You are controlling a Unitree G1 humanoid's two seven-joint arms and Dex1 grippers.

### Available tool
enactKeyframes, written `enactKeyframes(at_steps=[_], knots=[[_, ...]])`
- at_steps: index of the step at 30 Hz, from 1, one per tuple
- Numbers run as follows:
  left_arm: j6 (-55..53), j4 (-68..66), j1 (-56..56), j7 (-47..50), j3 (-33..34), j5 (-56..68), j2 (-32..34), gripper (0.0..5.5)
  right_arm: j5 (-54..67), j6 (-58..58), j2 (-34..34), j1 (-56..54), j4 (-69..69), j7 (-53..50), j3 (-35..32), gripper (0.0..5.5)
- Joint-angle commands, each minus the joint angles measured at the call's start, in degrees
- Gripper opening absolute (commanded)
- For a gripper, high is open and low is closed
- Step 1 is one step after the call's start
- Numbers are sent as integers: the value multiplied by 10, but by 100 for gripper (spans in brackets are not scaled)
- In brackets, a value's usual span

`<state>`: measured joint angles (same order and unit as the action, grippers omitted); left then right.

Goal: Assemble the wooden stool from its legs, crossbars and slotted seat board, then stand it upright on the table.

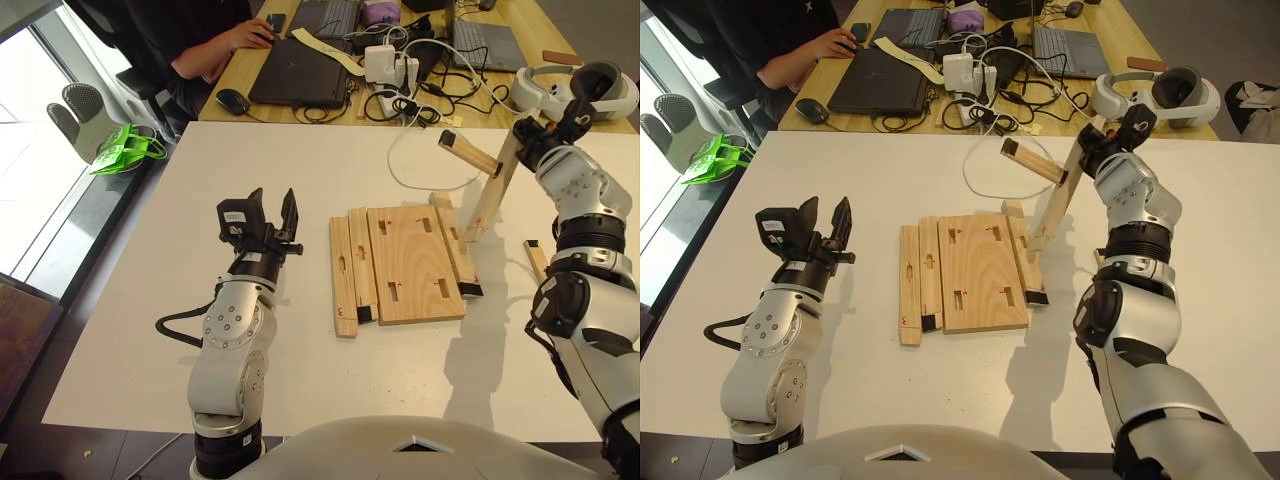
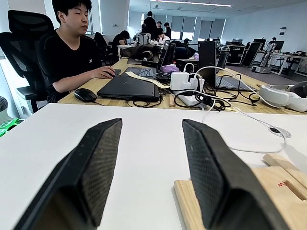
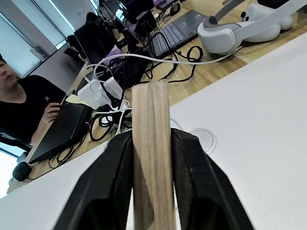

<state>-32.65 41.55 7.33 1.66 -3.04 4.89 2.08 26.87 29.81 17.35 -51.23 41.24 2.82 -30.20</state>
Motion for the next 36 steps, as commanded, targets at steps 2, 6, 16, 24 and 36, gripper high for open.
enactKeyframes(at_steps=[2, 6, 16, 24, 36], knots=[[2, 2, -3, 3, -2, -5, -2, 230, 103, 72, -52, 62, -190, -44, -49, 101], [5, 4, 0, 5, -6, -7, -2, 230, 186, 151, -90, 170, -365, -56, -55, 101], [16, 13, 23, 21, -16, -18, -17, 230, 276, 169, -99, 347, -600, -34, -33, 101], [6, 15, 15, 12, -9, -13, -8, 230, 211, 82, -121, 429, -639, -12, 50, 101], [-157, 23, -98, -49, -65, 124, -50, 230, 174, -83, -242, 256, -515, -60, 107, 101]])
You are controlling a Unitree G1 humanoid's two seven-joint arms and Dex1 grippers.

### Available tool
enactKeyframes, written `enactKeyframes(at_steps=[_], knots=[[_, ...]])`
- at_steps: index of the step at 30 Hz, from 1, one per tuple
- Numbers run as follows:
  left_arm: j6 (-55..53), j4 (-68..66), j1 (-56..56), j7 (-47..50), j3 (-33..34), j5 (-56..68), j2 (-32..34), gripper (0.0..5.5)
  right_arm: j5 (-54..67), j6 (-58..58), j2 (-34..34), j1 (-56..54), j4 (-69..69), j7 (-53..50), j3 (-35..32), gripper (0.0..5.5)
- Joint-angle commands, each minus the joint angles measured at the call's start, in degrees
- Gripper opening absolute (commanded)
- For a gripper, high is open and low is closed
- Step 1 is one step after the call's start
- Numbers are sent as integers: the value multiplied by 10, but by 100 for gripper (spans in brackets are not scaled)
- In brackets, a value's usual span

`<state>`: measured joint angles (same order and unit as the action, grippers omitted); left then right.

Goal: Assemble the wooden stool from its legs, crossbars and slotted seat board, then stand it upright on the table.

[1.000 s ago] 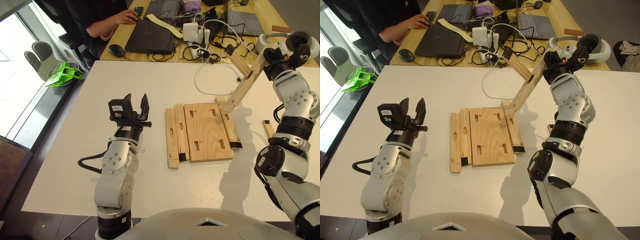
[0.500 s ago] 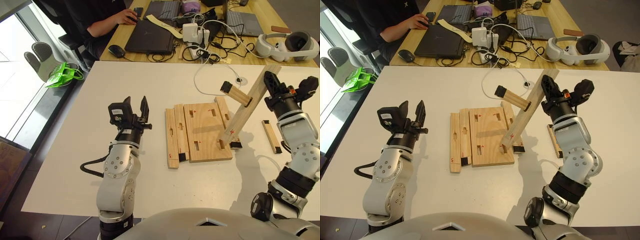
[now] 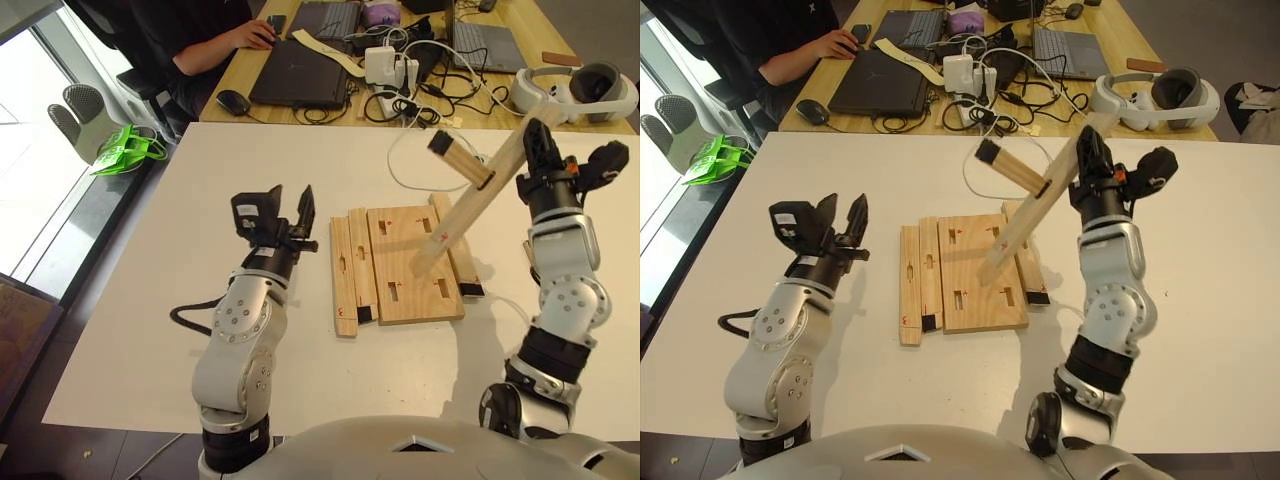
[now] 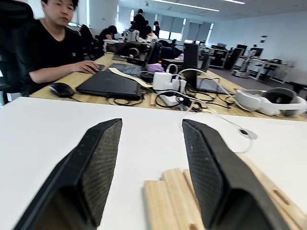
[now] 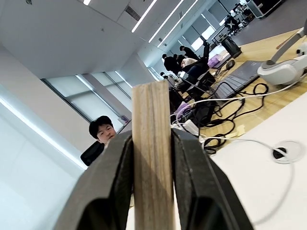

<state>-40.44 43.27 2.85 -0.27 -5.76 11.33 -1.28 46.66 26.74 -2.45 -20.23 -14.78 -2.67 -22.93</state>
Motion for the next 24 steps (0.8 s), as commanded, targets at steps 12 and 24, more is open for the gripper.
enactKeyframes(at_steps=[12, 24], knots=[[-134, -61, -121, 2, -107, 18, 31, 230, -8, -88, -118, -73, 46, -24, 123, 101], [-92, -80, -102, 13, -127, -54, 48, 230, 92, -18, -95, -42, -62, -103, 150, 101]])
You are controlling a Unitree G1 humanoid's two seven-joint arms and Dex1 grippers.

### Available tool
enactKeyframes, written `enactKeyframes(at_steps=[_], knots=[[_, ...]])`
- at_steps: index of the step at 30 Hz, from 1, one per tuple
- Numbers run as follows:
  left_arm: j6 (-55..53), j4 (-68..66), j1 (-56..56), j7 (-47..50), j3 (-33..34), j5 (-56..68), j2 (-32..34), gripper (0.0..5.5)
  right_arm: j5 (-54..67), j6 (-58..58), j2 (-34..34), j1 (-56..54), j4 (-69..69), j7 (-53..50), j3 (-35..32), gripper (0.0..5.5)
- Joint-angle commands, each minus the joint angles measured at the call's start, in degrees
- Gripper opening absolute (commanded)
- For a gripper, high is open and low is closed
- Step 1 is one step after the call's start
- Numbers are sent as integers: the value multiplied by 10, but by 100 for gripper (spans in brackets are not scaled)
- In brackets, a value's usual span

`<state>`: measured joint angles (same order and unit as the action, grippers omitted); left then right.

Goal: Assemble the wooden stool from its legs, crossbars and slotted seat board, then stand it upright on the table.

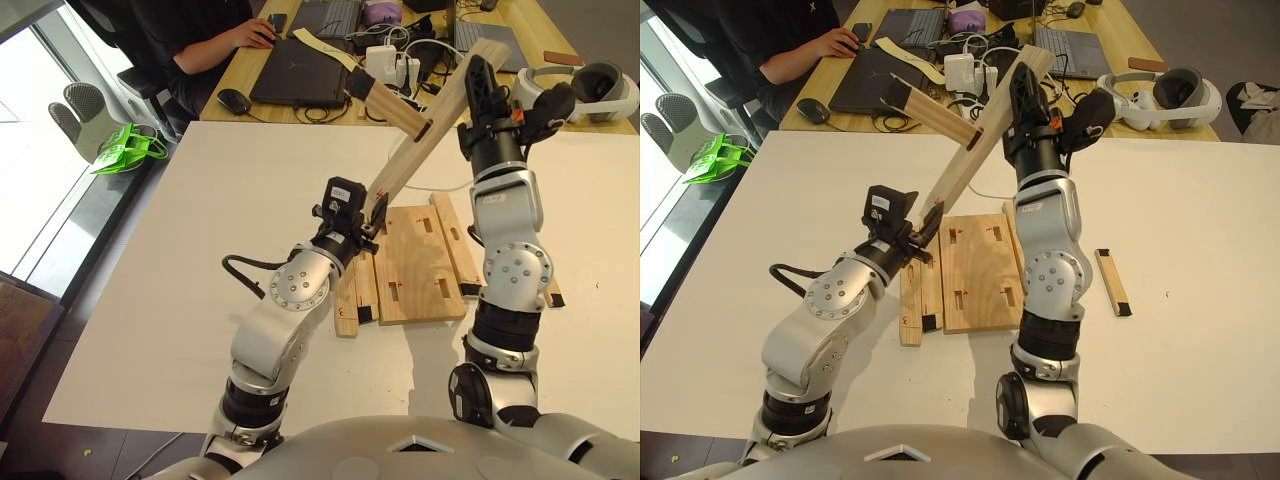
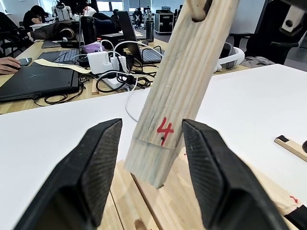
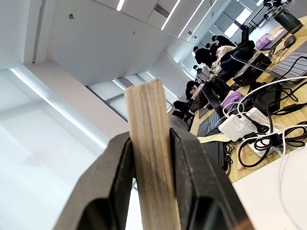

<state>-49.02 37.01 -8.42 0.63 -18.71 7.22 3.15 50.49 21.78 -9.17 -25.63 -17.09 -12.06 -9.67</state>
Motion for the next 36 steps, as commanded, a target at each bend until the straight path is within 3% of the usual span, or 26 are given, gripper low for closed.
enactKeyframes(at_steps=[1, 9, 22, 26, 29, 36], knots=[[-4, -17, 13, 6, 4, -16, 3, 230, 66, 45, -17, 20, -51, -11, 16, 101], [12, -13, 27, 22, 30, -38, -5, 230, 138, 137, 92, 45, -98, -12, -26, 100], [20, -7, 37, 20, 43, -46, -15, 230, 259, 196, 200, 62, -101, 33, -57, 100], [17, 8, 68, 20, 45, -48, -14, 230, 244, 190, 237, 68, -92, -4, -81, 100], [16, 36, 118, 28, 65, -49, -13, 230, 240, 203, 286, 99, -88, -17, -114, 100], [41, 72, 150, 61, 143, -37, -54, 230, 251, 246, 366, 291, -137, 15, -172, 100]])
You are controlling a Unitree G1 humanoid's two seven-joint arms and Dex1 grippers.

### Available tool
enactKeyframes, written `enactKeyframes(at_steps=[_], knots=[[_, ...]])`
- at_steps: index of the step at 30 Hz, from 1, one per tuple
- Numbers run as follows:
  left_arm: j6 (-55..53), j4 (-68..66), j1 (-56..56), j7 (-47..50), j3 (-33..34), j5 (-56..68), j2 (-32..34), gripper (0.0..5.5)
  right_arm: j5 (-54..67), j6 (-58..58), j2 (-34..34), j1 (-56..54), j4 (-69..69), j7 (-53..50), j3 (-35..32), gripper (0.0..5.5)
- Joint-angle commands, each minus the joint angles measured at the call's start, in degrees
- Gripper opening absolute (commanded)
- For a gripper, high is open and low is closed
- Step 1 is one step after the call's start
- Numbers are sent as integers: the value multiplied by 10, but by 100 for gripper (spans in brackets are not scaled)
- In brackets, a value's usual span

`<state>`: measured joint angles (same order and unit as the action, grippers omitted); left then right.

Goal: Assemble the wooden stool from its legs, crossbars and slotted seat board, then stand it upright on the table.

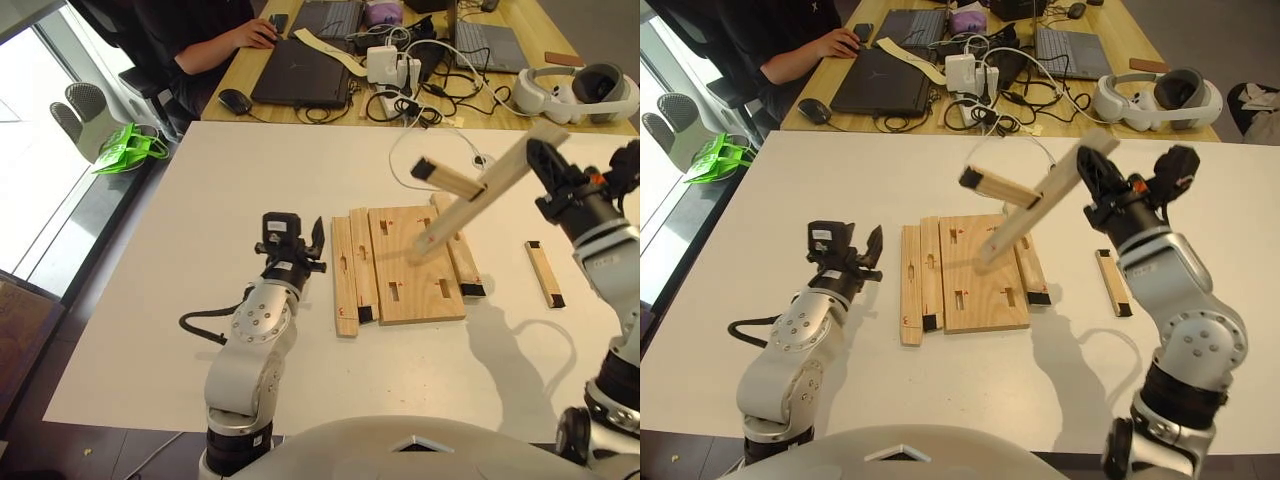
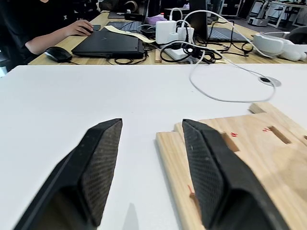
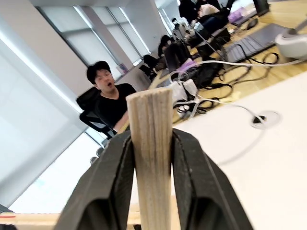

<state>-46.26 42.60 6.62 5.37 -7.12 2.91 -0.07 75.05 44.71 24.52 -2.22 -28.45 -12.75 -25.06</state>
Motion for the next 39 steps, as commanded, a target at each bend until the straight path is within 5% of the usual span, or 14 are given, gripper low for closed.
enactKeyframes(at_steps=[1, 26, 39], knots=[[17, 19, -1, 15, 34, 7, -27, 230, 4, 16, 36, 72, -26, 30, -24, 100], [91, 38, 66, 92, -11, -6, -66, 230, 59, 55, 180, 77, 14, 101, -50, 100], [115, 23, 57, 114, -19, -3, -64, 230, 118, 42, 171, -43, 54, 43, -14, 99]])
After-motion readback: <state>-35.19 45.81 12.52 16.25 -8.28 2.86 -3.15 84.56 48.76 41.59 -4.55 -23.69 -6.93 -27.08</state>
